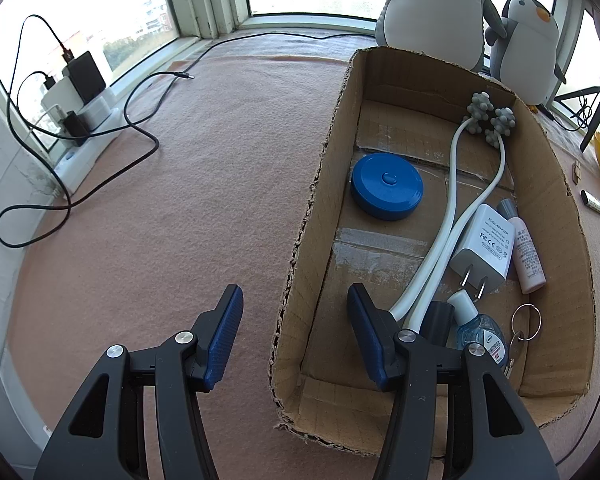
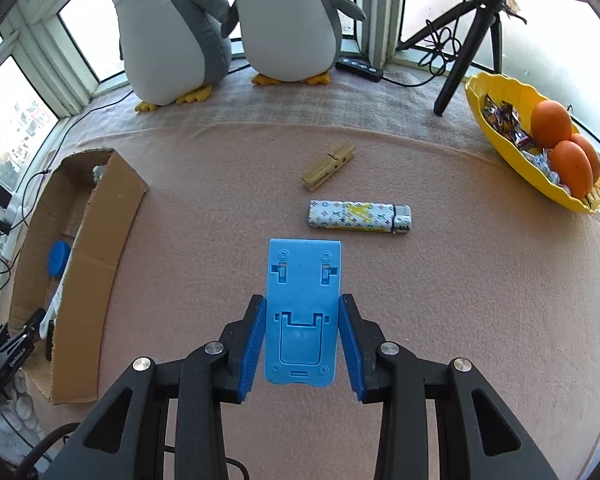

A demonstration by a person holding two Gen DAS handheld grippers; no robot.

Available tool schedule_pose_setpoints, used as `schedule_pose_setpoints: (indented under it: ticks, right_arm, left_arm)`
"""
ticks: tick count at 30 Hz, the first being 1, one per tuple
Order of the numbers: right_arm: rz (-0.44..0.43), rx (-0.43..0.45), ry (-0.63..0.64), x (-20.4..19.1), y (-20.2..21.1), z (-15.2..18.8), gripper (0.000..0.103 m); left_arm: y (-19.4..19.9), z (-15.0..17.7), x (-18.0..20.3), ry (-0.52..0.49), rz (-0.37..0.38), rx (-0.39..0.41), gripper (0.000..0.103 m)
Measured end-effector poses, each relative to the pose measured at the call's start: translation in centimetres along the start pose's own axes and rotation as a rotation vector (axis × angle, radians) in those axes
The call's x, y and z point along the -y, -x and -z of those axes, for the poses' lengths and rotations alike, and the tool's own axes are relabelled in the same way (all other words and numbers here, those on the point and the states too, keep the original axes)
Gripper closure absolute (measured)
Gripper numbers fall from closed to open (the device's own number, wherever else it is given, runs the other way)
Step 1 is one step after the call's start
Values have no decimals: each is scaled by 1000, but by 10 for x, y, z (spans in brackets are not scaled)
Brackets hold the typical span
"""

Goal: Organize rigid objects
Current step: 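Lift the phone stand and carry it over the box with the right gripper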

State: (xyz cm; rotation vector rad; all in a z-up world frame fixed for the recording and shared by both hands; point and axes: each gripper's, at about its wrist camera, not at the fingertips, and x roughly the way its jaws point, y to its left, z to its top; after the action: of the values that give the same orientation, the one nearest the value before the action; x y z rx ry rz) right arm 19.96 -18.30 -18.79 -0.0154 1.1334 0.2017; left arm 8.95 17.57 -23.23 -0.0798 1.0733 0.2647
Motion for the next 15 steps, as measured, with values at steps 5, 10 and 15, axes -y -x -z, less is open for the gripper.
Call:
schedule_pose_setpoints:
  ticks: [5,10,15]
  right_arm:
    - [-31,33,91,-42,5,-10,70]
    - [-70,56,172,-84,12,-12,70]
    - [-107,78,234,-124,14,-16,70]
  left_arm:
    - [0,0,0,0,0,0,49]
    - [0,0,0,-4,-1,1,49]
    - [0,0,0,-4,0,1,49]
